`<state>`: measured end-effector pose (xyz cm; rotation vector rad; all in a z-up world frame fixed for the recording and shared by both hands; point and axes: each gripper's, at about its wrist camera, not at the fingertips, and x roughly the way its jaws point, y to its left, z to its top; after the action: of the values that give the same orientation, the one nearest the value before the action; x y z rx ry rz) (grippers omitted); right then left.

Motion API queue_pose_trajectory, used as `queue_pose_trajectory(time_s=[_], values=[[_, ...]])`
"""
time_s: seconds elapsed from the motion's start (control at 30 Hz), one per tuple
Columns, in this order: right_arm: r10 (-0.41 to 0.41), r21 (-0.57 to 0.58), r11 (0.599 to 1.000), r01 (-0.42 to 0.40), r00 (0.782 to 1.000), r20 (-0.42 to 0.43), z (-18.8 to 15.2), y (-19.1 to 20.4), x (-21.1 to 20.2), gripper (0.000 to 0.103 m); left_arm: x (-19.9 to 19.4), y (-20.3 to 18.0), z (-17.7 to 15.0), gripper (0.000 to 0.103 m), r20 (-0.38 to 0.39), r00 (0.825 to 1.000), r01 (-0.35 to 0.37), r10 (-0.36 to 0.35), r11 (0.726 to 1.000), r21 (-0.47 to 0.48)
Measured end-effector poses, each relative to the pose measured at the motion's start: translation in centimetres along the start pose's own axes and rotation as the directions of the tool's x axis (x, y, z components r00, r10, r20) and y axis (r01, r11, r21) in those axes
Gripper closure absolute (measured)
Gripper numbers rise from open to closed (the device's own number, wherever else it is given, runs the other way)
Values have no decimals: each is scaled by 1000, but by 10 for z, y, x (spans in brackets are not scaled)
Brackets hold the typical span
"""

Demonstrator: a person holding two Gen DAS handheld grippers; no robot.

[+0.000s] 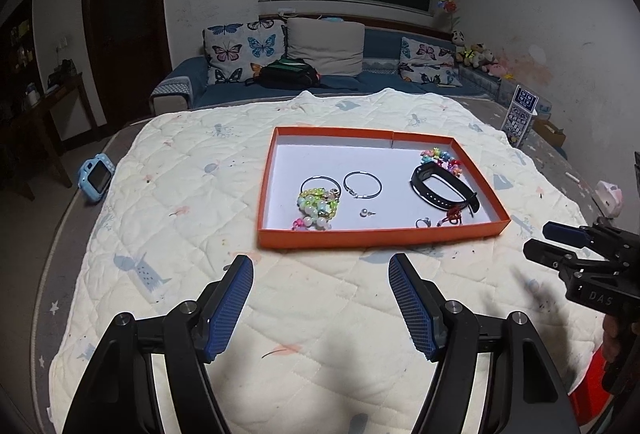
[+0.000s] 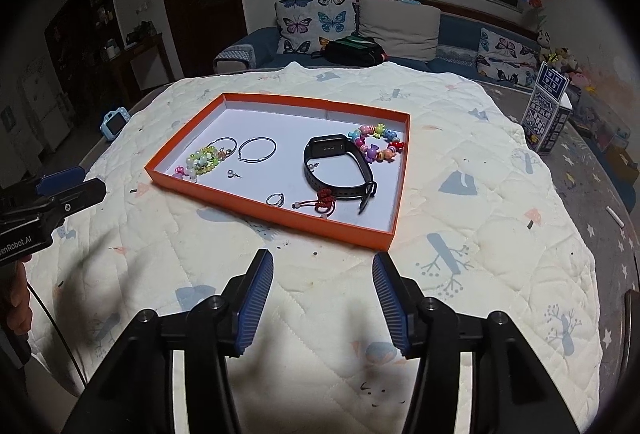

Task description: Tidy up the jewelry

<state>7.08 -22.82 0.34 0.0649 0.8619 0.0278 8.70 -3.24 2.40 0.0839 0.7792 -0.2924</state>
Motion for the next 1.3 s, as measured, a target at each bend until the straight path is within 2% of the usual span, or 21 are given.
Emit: queue_pose_trajectory(time_s=[0.17, 0.43, 1.3], values=[[-3, 5, 1000, 3, 1000, 11, -2, 1, -6, 45, -5, 2, -4, 18, 5, 1000, 1, -1, 1000, -14], [0, 12, 1000, -1, 1000, 15, -5, 1, -9, 43, -6, 2, -11, 17, -7, 1000, -23, 23, 1000, -4], [10, 20, 1000, -11, 1000, 20, -6, 3, -13, 42, 0, 4, -21, 17, -26, 1000, -5, 5, 1000, -12]])
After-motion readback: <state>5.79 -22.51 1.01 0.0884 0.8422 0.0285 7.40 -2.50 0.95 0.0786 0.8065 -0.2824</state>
